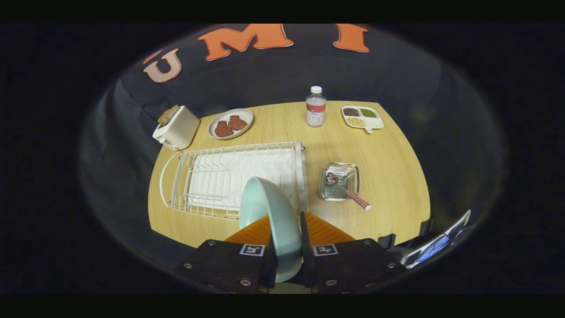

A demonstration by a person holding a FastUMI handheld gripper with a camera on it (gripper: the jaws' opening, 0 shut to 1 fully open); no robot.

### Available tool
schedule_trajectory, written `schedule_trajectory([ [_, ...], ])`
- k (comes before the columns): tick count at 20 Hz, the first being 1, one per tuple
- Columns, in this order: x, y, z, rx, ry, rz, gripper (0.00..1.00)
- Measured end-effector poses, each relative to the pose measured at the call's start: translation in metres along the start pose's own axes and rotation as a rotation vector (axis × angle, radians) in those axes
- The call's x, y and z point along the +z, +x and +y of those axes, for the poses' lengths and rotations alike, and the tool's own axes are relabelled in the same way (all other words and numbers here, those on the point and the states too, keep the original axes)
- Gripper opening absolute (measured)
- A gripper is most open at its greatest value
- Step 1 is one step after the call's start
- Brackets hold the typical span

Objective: Take the plate from the dish rack, then take the spoon from the basket and place it into the plate.

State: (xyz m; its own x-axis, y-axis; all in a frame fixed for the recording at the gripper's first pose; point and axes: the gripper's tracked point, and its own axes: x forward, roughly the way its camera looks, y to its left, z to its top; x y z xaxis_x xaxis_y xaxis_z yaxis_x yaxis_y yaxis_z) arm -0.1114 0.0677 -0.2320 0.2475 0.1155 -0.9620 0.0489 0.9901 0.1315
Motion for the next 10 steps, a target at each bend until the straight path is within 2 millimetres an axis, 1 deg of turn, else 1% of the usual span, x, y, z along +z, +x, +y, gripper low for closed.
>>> schedule_trajectory([
  [3,-0.017,0.003,-0.01,0.011,0.024,0.017,0.25],
  [4,-0.021,0.004,-0.012,0.015,0.034,0.02,0.25],
  [10,-0.058,0.015,-0.021,0.054,0.062,0.054,0.25],
])
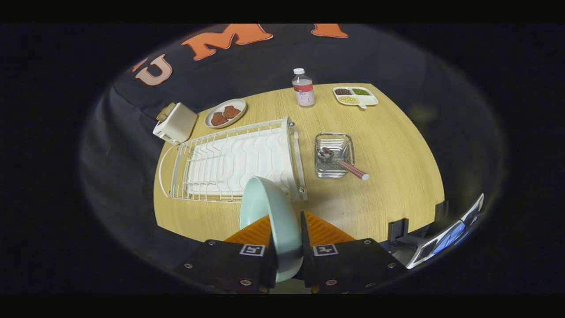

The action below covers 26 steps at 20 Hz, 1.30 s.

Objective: Take the plate from the dish rack, then take the spoon from the basket and place it into the plate.

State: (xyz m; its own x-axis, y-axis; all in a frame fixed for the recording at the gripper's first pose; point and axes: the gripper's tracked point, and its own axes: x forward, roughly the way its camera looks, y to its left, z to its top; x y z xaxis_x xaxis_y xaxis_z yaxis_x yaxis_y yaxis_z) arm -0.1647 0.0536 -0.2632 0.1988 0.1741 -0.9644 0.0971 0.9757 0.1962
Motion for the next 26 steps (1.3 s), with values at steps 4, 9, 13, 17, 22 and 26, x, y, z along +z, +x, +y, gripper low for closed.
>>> schedule_trajectory([
  [4,-0.021,0.015,0.0,0.034,0.0,0.017,0.25],
  [9,-0.041,0.037,0.004,0.087,0.039,0.045,0.25],
  [13,-0.049,0.051,0.008,0.116,0.033,0.053,0.25],
  [17,-0.055,0.064,0.015,0.156,0.03,0.058,0.25],
  [22,-0.068,0.084,0.011,0.166,0.047,0.057,0.26],
  [26,-0.071,0.099,-0.001,0.157,0.094,0.063,0.29],
])
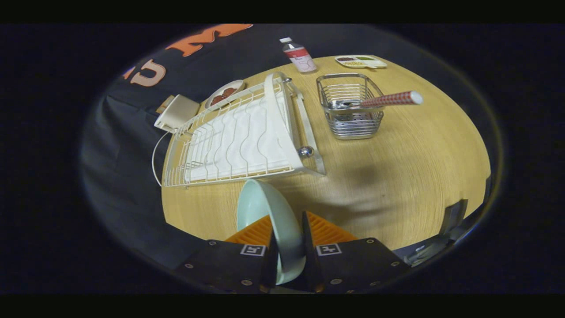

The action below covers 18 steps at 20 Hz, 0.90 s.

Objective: Take the plate from the dish rack, then take the spoon from the basket and place it into the plate.

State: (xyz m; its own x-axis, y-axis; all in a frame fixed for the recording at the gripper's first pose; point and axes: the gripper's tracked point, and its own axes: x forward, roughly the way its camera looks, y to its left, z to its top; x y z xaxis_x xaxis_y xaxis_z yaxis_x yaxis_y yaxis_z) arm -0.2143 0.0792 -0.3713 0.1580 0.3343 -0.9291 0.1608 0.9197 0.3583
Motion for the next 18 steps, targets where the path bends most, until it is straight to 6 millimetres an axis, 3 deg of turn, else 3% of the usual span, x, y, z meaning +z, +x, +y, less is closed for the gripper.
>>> schedule_trajectory([
  [4,0.02,0.001,-0.025,-0.066,-0.013,-0.06,0.31],
  [8,0.052,-0.016,-0.039,-0.076,-0.026,-0.205,0.34],
  [14,0.115,-0.052,-0.069,-0.134,-0.082,-0.506,0.52],
  [18,0.132,-0.055,-0.079,-0.138,-0.118,-0.582,0.56],
])
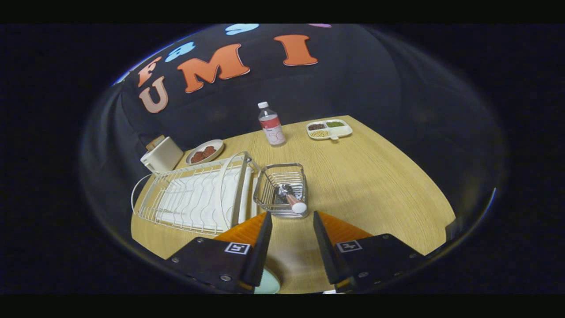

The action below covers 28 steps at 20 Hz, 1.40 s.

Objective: Take the plate from the dish rack, then take the spoon from the basket and place it into the plate.

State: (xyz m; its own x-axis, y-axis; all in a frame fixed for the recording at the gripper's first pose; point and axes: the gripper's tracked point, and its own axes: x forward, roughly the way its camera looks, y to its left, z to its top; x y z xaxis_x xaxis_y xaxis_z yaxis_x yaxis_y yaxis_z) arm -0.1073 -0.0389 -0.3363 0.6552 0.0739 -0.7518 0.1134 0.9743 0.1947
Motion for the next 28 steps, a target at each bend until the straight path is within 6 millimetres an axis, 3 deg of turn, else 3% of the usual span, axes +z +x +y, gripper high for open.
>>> schedule_trajectory([
  [4,0.016,0.014,-0.003,-0.008,-0.114,-0.098,0.53],
  [8,0.018,0.025,0.001,-0.026,-0.232,-0.136,0.39],
  [13,0.023,0.024,0.019,0.038,-0.185,-0.161,0.14],
  [14,0.024,0.024,0.02,0.046,-0.186,-0.151,0.13],
  [21,0.058,-0.007,0.022,0.074,-0.215,-0.172,0.12],
  [28,0.087,-0.055,0.024,0.095,-0.202,-0.221,0.12],
])
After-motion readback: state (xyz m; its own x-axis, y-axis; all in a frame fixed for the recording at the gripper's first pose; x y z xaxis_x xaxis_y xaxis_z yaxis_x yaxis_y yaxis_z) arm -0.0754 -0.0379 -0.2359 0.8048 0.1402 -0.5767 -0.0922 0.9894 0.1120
